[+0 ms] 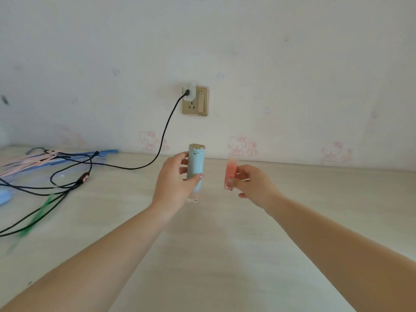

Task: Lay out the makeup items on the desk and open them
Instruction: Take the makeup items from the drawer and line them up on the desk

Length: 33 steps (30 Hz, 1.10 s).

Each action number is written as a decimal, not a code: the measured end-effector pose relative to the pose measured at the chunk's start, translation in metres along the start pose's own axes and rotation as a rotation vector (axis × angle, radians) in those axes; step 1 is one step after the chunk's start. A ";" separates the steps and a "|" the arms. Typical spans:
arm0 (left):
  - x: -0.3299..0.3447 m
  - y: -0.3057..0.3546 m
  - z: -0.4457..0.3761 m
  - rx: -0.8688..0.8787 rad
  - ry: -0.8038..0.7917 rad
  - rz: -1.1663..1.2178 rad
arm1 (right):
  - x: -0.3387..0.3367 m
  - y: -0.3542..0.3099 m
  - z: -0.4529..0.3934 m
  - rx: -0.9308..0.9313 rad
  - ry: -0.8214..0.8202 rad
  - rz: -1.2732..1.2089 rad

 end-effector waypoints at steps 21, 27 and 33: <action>0.030 -0.053 -0.074 -0.019 0.107 -0.034 | 0.042 0.043 -0.077 0.006 -0.021 0.224; 0.033 -0.057 -0.073 -0.025 0.108 -0.047 | 0.043 0.042 -0.077 0.006 -0.025 0.226; 0.006 -0.037 -0.049 0.001 0.288 0.091 | 0.024 0.033 -0.057 0.022 0.065 0.021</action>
Point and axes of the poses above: each hand's wrist, its own z-axis away from the middle knuckle, its own x-axis out of the palm, y = z × x, the point moved 8 cm from there along -z, towards the middle knuckle, and after that the axes turned 3 degrees about -x, right-handed, at the moved point
